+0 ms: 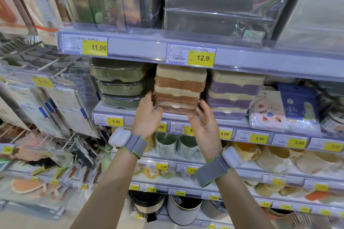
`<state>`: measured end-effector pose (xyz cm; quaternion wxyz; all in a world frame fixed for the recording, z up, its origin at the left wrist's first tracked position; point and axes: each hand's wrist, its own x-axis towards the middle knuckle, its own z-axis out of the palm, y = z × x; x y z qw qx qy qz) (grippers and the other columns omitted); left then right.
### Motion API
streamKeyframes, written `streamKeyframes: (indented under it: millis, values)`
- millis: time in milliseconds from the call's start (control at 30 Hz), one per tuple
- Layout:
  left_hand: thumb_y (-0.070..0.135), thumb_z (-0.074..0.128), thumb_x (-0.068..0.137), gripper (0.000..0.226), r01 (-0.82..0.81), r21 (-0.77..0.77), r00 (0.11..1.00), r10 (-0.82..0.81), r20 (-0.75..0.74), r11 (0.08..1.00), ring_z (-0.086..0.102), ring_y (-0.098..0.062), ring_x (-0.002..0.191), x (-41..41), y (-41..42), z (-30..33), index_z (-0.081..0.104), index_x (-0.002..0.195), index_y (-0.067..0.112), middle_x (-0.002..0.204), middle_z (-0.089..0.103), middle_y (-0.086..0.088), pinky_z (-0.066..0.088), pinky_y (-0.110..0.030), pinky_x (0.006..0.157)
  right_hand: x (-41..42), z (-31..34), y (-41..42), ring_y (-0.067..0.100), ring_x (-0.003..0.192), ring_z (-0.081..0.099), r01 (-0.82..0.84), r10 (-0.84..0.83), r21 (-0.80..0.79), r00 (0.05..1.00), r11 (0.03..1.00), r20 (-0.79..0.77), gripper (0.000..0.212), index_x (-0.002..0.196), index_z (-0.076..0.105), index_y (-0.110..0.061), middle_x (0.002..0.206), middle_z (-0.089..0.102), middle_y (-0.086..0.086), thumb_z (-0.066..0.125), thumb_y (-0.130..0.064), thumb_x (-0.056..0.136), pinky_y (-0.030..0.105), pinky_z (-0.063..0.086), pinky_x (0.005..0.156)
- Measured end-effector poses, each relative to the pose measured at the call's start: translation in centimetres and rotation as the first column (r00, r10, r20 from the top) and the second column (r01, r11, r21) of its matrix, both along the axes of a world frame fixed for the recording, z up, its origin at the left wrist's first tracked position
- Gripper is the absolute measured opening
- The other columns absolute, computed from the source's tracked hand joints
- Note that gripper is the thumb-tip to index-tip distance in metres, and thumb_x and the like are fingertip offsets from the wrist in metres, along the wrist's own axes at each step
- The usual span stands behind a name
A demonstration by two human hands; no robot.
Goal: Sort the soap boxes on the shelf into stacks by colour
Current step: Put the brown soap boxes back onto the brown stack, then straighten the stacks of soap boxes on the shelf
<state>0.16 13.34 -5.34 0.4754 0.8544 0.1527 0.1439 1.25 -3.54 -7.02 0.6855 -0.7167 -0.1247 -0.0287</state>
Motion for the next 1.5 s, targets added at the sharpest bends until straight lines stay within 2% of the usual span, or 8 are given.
streamKeyframes:
  millis: [267,467,567,733,867,1167,1367,1500]
  values:
    - [0.01,0.055,0.093,0.057,-0.099,-0.02,0.981,0.101,0.168,0.995,0.042,-0.029,0.13,-2.9,-2.7,0.4,0.034,0.146,0.009,0.133,0.04,-0.009,0.034,-0.045,0.113,-1.0,-0.4,-1.4,0.006,0.121,0.052,0.08,-0.079,0.039,0.997,0.996,-0.018,0.045,0.135,0.048,-0.012,0.135,0.054,0.004,0.057,-0.004,0.092,0.032,0.044,0.107]
    - [0.012,0.053,0.084,0.047,-0.147,-0.125,0.914,0.183,0.362,0.981,0.047,-0.027,0.107,-3.7,-5.1,0.6,0.042,0.13,0.014,0.111,0.039,0.003,0.044,-0.036,0.098,-1.4,-0.3,-3.8,0.01,0.111,0.06,0.156,-0.159,0.047,0.986,0.987,0.05,0.034,0.122,0.056,-0.012,0.116,0.065,0.003,0.054,0.003,0.091,0.015,0.045,0.096]
    - [-0.005,0.049,0.086,0.043,0.002,-0.146,0.938,0.048,0.343,0.989,0.049,-0.001,0.076,-4.0,-6.7,0.6,0.051,0.123,0.017,0.116,0.052,-0.007,0.041,-0.01,0.071,-1.2,-0.2,-5.3,0.009,0.103,0.062,0.247,-0.252,0.069,0.965,0.967,0.075,0.032,0.117,0.06,-0.014,0.109,0.066,-0.002,0.053,0.004,0.091,0.019,0.047,0.094]
    - [0.004,0.05,0.092,0.046,0.228,-0.091,0.966,-0.213,0.147,0.969,0.044,-0.001,0.046,-3.1,-9.9,-0.7,0.051,0.135,0.02,0.099,0.058,-0.013,0.041,-0.019,0.061,-0.3,-0.1,-8.4,0.016,0.106,0.059,0.442,-0.449,0.101,0.892,0.892,0.061,0.031,0.116,0.061,-0.011,0.113,0.064,0.005,0.053,0.001,0.088,0.026,0.045,0.097]
    - [0.015,0.048,0.098,0.056,0.317,-0.117,0.949,-0.314,0.042,0.941,0.058,-0.024,0.072,-2.4,-11.6,-0.3,0.031,0.151,0.027,0.143,0.051,0.001,0.052,-0.044,0.085,1.0,0.3,-10.0,0.015,0.124,0.05,0.492,-0.491,-0.046,0.871,0.869,0.031,0.044,0.131,0.052,-0.018,0.13,0.055,-0.004,0.055,-0.012,0.088,0.031,0.035,0.11]
    - [0.02,0.046,0.098,0.07,0.292,-0.224,0.94,-0.323,-0.114,0.93,0.059,-0.021,0.078,-1.0,-12.4,1.4,0.009,0.158,0.025,0.115,0.049,0.006,0.054,-0.048,0.09,2.8,2.1,-9.5,0.029,0.118,0.051,0.383,-0.395,-0.417,0.917,0.824,0.061,0.065,0.135,0.045,-0.012,0.12,0.063,0.006,0.052,-0.039,0.076,0.05,0.021,0.116]
    - [0.018,0.046,0.099,0.071,0.273,-0.25,0.943,-0.309,-0.121,0.929,0.056,-0.02,0.073,-0.7,-12.4,1.4,0.007,0.158,0.024,0.087,0.04,0.026,0.055,-0.047,0.085,3.0,2.4,-9.3,0.032,0.121,0.051,0.325,-0.338,-0.387,0.94,0.863,0.037,0.072,0.132,0.043,-0.012,0.128,0.06,0.007,0.051,-0.045,0.069,0.054,0.027,0.113]
    - [0.018,0.047,0.097,0.069,0.257,-0.277,0.949,-0.296,-0.107,0.926,0.062,-0.026,0.08,-0.3,-12.1,1.0,0.013,0.157,0.023,0.117,0.053,0.011,0.053,-0.044,0.084,2.8,1.7,-9.6,0.029,0.117,0.056,0.294,-0.304,-0.308,0.953,0.905,0.016,0.062,0.12,0.046,-0.024,0.12,0.063,-0.004,0.053,-0.05,0.065,0.056,0.03,0.111]
